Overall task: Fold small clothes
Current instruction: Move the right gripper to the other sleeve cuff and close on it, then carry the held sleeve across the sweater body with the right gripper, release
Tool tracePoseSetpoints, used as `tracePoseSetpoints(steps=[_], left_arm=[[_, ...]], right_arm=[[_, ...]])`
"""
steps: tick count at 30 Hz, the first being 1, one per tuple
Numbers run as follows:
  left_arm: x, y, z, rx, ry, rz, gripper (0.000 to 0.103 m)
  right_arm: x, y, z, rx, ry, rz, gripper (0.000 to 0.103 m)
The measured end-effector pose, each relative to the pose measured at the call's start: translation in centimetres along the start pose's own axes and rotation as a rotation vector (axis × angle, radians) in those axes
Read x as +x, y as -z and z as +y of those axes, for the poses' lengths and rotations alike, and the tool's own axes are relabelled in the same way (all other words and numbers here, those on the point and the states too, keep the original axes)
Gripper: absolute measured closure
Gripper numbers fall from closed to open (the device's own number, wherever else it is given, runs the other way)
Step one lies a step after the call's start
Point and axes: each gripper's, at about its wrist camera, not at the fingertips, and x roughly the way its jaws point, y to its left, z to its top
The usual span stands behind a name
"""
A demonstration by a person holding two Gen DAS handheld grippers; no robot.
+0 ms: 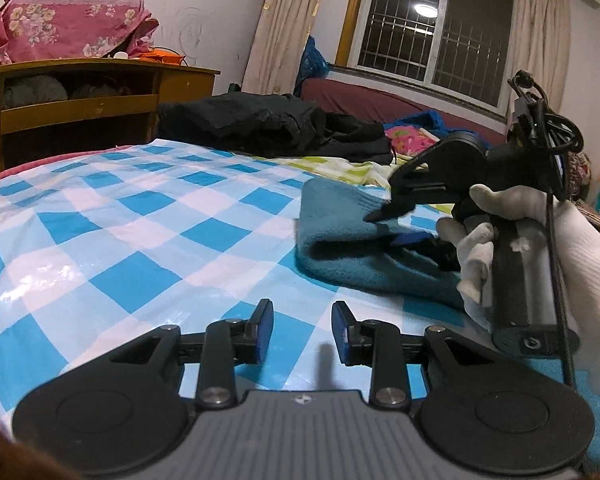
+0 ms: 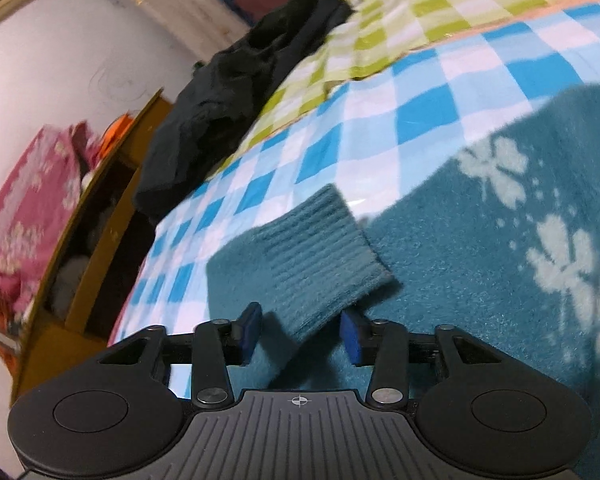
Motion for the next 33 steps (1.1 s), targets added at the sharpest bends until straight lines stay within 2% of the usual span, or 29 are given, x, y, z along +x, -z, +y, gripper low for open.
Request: tracePoseSetpoints(steps=[1, 4, 9, 14, 20, 25, 33], left_arm=[[0.0, 0.0, 0.0, 0.0, 0.002, 0.0, 0.066], [-0.3, 0.0, -0.1, 0.003, 0.007, -0.007, 0.065], [-0.5, 0.2, -0.7, 0.028, 0.015, -0.014, 0.065], [-0.9, 0.5, -2.1, 0.066, 0.041, -0.018, 0.065], [-1.8, 0.5, -5.2, 0.144, 0.079, -0.052, 0.063], [-2.3, -0.2, -8.6, 0.217, 0.126, -0.074, 0.057], [-1.1, -0.8, -16.1, 0.359, 0.229, -0.051, 0.053]], right_arm=[[0.1, -0.1, -0.1, 0.012, 0.006, -0.009, 0.085], [-0.5, -0.3, -0.1, 0.015, -0.001, -0.031, 0.092], [-4.4, -1.7, 0.6, -0.086, 0.0, -0.118, 0.094], [-9.6, -3.9, -0.7, -0.132, 0.03, -0.207, 0.094], [-16.7, -6.0, -4.9, -0.109, 0.081, -0.311, 0.094], [-21.9, -6.6, -8.4, -0.1, 0.137, -0.37, 0.094], [-28.8, -7.3, -15.8, -0.028, 0.254, -0.492, 0.095]])
